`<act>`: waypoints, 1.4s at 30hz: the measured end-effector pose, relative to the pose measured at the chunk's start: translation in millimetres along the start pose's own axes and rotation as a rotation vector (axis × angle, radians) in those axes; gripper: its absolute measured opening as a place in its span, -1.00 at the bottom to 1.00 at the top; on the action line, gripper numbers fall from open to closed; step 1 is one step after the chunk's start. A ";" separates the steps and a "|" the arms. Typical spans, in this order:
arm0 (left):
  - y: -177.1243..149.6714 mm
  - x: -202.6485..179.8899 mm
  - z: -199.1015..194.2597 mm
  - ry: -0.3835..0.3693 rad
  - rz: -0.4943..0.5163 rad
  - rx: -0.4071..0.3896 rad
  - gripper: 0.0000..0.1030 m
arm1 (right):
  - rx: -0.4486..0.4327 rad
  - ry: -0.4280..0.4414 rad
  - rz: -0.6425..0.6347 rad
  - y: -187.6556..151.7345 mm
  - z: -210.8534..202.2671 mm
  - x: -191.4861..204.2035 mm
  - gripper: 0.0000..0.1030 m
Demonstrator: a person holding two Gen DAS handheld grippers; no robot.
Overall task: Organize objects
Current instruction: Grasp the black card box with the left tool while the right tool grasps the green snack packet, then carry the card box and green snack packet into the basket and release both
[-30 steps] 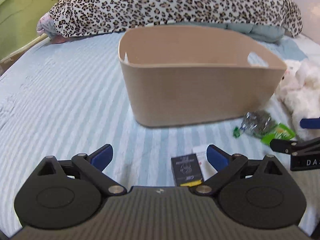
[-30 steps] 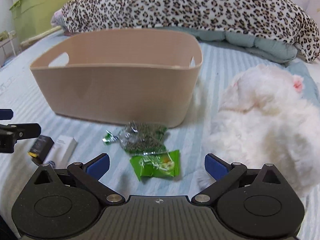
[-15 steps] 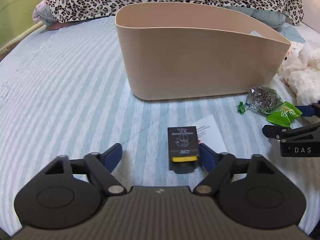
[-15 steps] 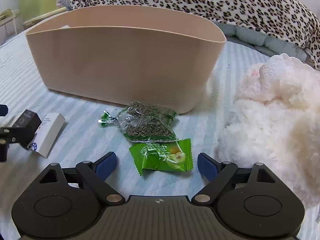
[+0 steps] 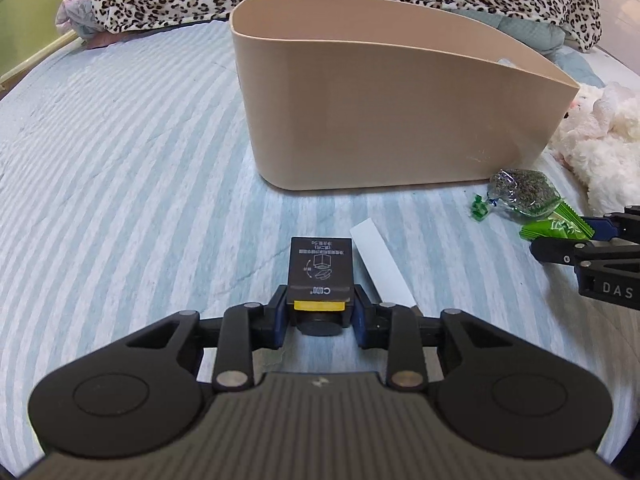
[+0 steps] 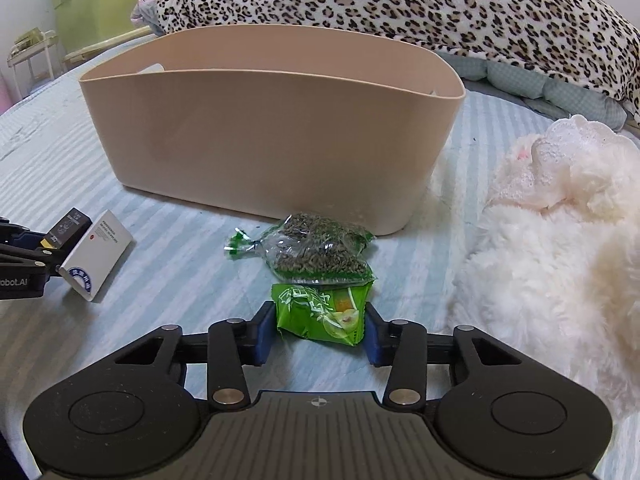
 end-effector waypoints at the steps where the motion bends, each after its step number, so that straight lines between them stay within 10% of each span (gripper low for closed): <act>1: -0.2 0.1 -1.7 -0.006 -0.003 -0.002 -0.35 | -0.005 0.007 -0.001 -0.1 -2.7 1.1 -0.24; 27: 99.0 -9.5 -92.5 -0.016 0.032 -0.294 -0.35 | -0.314 0.006 -0.039 91.5 -108.7 -8.4 -0.26; 42: 171.3 -49.4 -19.3 0.083 0.082 -0.302 -0.35 | -0.352 -0.021 -0.032 152.9 -51.4 -9.8 -0.26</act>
Point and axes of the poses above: each gripper's, at about its wrist camera, not at the fingertips, and z roughly the way its jaws point, x to its left, y to its top, the point moved 8 cm from there along z, roughly the way its jaws point, and after that the axes turned 12 degrees about y, right-handed, at the moved point
